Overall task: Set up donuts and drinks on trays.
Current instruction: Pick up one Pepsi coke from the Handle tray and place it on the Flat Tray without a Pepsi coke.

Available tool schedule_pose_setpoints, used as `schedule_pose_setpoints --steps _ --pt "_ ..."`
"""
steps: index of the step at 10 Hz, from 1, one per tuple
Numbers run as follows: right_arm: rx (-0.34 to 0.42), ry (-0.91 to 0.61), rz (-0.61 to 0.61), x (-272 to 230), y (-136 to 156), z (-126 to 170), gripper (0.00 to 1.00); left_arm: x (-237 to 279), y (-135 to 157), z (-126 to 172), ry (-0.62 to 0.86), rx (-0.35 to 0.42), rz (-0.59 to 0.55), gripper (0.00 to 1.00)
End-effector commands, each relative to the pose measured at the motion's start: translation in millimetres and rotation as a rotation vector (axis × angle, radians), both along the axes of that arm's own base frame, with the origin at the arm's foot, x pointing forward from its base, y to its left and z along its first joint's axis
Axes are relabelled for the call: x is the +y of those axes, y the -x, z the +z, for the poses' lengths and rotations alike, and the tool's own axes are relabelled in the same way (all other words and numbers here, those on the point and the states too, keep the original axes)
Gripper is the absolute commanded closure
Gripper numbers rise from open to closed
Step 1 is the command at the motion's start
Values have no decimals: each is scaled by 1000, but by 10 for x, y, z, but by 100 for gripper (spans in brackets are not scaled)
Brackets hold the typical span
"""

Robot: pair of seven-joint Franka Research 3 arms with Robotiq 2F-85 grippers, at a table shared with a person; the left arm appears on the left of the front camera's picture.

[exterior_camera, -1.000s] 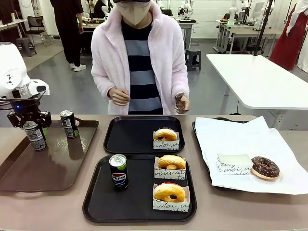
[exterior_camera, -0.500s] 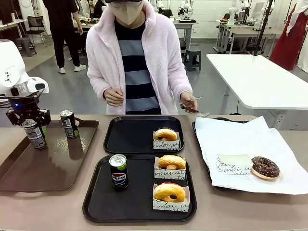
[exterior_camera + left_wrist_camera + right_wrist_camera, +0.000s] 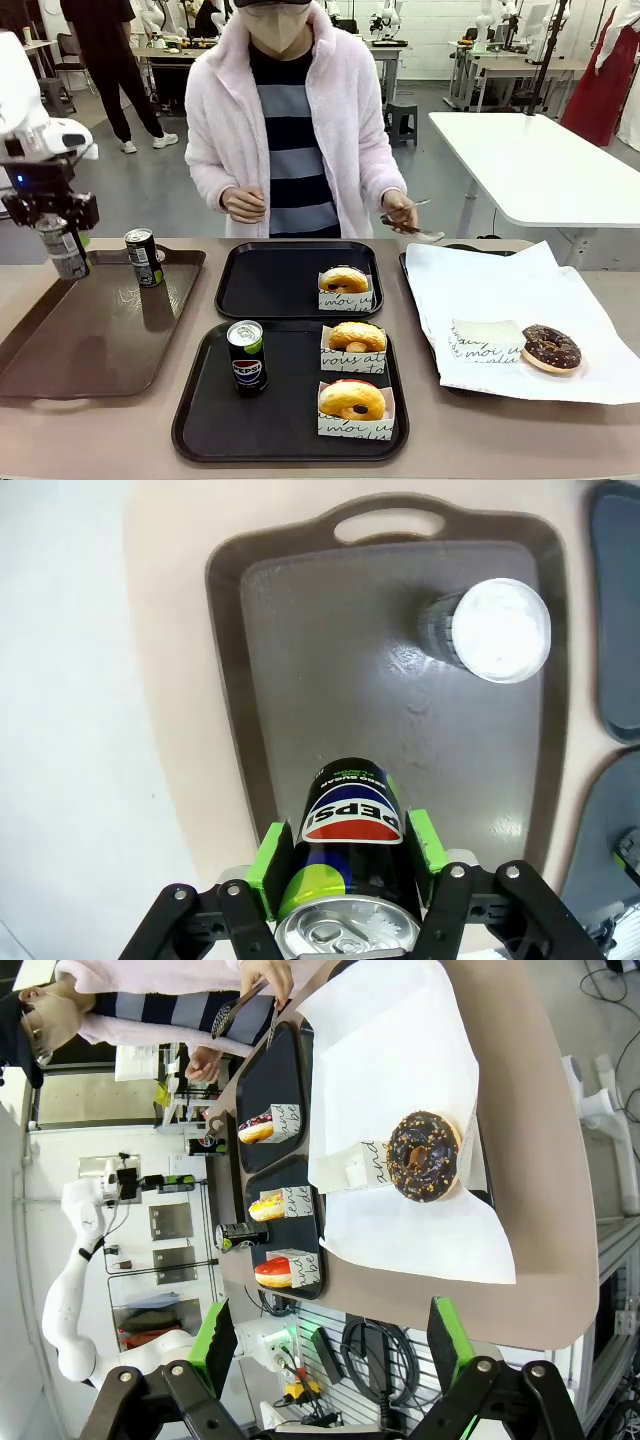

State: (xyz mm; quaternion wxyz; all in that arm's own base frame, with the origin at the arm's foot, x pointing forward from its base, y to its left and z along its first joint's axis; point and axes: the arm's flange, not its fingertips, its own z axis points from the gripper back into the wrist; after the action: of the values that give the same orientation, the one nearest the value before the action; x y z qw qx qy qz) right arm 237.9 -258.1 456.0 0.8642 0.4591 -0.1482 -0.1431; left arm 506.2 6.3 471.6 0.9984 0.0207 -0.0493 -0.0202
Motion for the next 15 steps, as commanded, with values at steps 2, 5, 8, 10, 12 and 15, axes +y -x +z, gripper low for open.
schedule_pose_setpoints --steps 2,5,8,10,12,15 --pt "12 -3 4 1 20 13 0 -116 -38 724 -3 -26 21 96" --pt "12 -3 4 1 20 13 0 -289 -28 1072 -35 77 -2 96" --pt "12 -3 4 1 20 13 0 -302 -13 1088 -79 44 -3 96" --pt "12 -3 4 1 20 13 0 -317 46 1071 -17 75 -23 96" --pt "12 -3 4 1 20 13 0 -317 46 1071 -17 75 -23 96" --pt "12 -3 4 1 20 13 0 -586 80 1025 55 131 -202 41"
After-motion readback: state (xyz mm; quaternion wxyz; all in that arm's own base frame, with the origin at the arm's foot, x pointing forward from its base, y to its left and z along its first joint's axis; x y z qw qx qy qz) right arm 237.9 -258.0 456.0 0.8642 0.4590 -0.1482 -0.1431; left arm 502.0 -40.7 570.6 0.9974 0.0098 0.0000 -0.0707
